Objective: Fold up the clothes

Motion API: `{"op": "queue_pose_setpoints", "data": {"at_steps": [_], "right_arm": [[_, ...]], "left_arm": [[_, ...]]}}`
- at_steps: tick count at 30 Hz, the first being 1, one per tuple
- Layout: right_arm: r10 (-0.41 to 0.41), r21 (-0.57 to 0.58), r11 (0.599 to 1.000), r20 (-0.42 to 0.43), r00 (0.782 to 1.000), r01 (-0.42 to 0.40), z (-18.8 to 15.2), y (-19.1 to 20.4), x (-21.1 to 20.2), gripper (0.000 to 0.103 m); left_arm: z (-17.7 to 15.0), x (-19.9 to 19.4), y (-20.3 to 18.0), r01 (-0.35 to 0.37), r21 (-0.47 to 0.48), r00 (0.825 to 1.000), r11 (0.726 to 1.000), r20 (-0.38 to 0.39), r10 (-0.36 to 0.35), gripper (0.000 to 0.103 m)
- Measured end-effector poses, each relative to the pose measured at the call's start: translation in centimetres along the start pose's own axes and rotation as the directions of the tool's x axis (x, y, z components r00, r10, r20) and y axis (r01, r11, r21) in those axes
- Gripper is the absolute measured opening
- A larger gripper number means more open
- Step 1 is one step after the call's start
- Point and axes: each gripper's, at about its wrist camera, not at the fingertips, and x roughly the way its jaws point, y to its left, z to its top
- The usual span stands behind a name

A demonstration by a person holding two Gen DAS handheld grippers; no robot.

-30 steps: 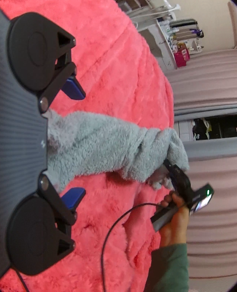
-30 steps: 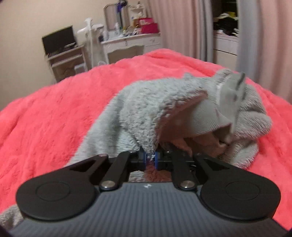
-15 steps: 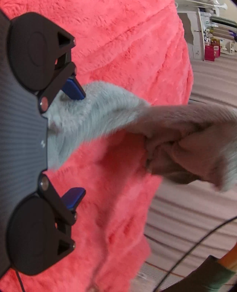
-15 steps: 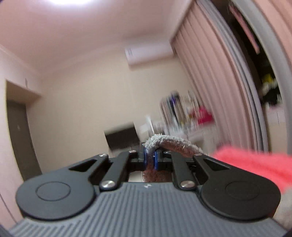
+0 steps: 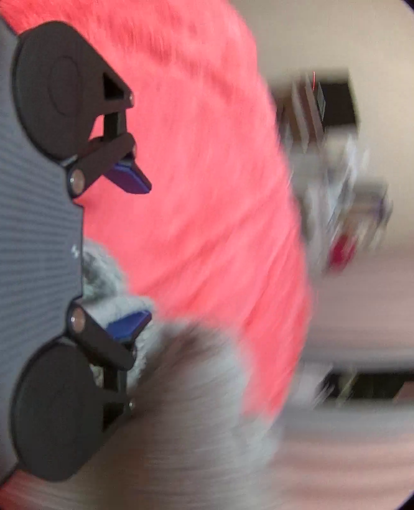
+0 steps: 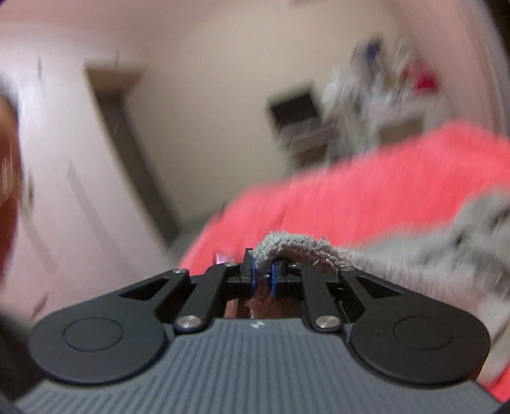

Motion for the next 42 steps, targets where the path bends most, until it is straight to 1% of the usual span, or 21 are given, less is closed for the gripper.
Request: {"op": "queue_pose_setpoints", "data": {"at_steps": [2, 4, 6, 9, 11, 13, 15, 16, 18, 20, 23, 24, 25, 27, 28, 29, 33, 35, 39, 40, 42], "right_arm": [[-0.023, -0.115, 0.993, -0.227, 0.974, -0.003, -3.1, 3.6, 2.3, 0.017], [-0.095, -0.254, 0.967, -0.365, 0.926, -0.001, -4.3, 4.8, 3.0, 0.019], [-0.109, -0.328, 0.944, -0.403, 0.909, -0.032, -4.3, 4.6, 2.0, 0.023], [-0.082, -0.409, 0.907, -0.417, 0.905, -0.106, -2.3, 3.9, -0.6, 0.032], [-0.080, -0.508, 0.855, -0.329, 0.941, -0.105, 1.0, 3.3, -1.4, 0.033], [0.017, -0.567, 0.816, -0.170, 0.985, -0.111, 3.6, 3.7, -3.4, 0.038], [0.195, -0.564, 0.808, -0.017, 0.981, -0.170, 5.4, 3.0, -2.9, 0.073], [0.268, -0.563, 0.805, 0.066, 0.961, -0.186, 6.3, 2.3, -1.8, 0.101], [0.189, -0.531, 0.842, 0.133, 0.973, -0.091, 7.6, -0.2, 4.4, 0.103], [0.001, -0.423, 0.904, 0.131, 0.991, 0.055, 7.6, -3.7, 10.6, 0.103], [-0.248, -0.224, 0.937, 0.118, 0.961, 0.269, 6.1, -9.3, 18.2, 0.093], [-0.309, -0.079, 0.944, 0.123, 0.943, 0.320, 4.4, -12.3, 19.2, 0.093], [-0.359, 0.051, 0.933, 0.113, 0.926, 0.356, 2.9, -15.0, 20.1, 0.092], [-0.399, 0.147, 0.910, 0.059, 0.915, 0.388, 1.7, -18.2, 20.5, 0.092], [-0.418, 0.174, 0.897, 0.034, 0.908, 0.406, 1.3, -19.5, 20.7, 0.092], [-0.438, 0.199, 0.882, 0.010, 0.899, 0.427, 1.1, -20.8, 20.7, 0.092], [-0.483, 0.282, 0.838, -0.015, 0.875, 0.468, 0.5, -23.9, 20.8, 0.092], [-0.495, 0.290, 0.834, 0.014, 0.869, 0.470, 0.3, -24.5, 20.9, 0.092], [-0.467, 0.241, 0.878, 0.232, 0.854, 0.415, 0.1, -22.4, 19.5, 0.092], [-0.452, 0.217, 0.889, 0.276, 0.848, 0.403, 0.0, -21.7, 18.9, 0.092], [-0.417, 0.168, 0.909, 0.350, 0.838, 0.382, -0.1, -20.3, 17.9, 0.092]], "left_arm": [[1.0, -1.6, 1.3, -0.049, -0.062, 0.996, 0.997, 0.076, 0.054, 0.086], [2.0, -2.7, 2.3, 0.001, -0.084, 0.999, 0.996, 0.048, 0.003, 0.096], [2.4, -3.3, 2.8, 0.063, -0.104, 0.998, 0.993, -0.003, -0.063, 0.101], [2.5, -3.9, 3.4, 0.185, -0.145, 0.973, 0.972, -0.114, -0.202, 0.103], [2.0, -3.6, 3.1, 0.265, -0.151, 0.942, 0.952, -0.169, -0.289, 0.103], [1.1, -2.8, 2.4, 0.282, -0.153, 0.923, 0.947, -0.227, -0.311, 0.103], [-1.3, -1.7, 1.8, 0.253, -0.124, 0.922, 0.960, -0.271, -0.278, 0.103], [-2.3, -1.1, 0.9, 0.220, -0.098, 0.921, 0.970, -0.307, -0.240, 0.103], [-3.1, -1.0, 0.7, 0.181, -0.103, 0.915, 0.978, -0.347, -0.206, 0.102], [-3.9, -1.4, 0.6, 0.163, -0.120, 0.903, 0.979, -0.382, -0.197, 0.102], [-5.1, -1.6, 1.0, 0.176, -0.133, 0.876, 0.975, -0.431, -0.217, 0.097], [-5.2, -2.0, 1.2, 0.183, -0.126, 0.871, 0.975, -0.440, -0.220, 0.094], [-5.5, -2.2, 1.0, 0.194, -0.117, 0.868, 0.974, -0.442, -0.226, 0.081], [-5.7, -2.6, 0.5, 0.239, -0.077, 0.858, 0.968, -0.450, -0.247, 0.045], [-5.6, -2.5, 0.1, 0.236, -0.045, 0.860, 0.971, -0.456, -0.230, 0.026], [-5.5, -2.3, -0.3, 0.232, -0.013, 0.862, 0.973, -0.461, -0.212, 0.020], [-2.8, -2.3, -0.6, 0.176, 0.056, 0.903, 0.983, -0.406, -0.139, 0.014], [0.6, -2.0, -0.1, 0.110, 0.122, 0.938, 0.986, -0.340, -0.062, 0.013], [7.7, -1.9, -0.3, -0.008, 0.247, 0.988, 0.969, -0.146, 0.046, 0.014], [10.9, -2.4, -0.8, -0.063, 0.304, 0.997, 0.951, -0.016, 0.071, 0.014], [15.2, -3.4, -1.8, -0.140, 0.358, 0.984, 0.923, 0.157, 0.088, 0.019]]}}
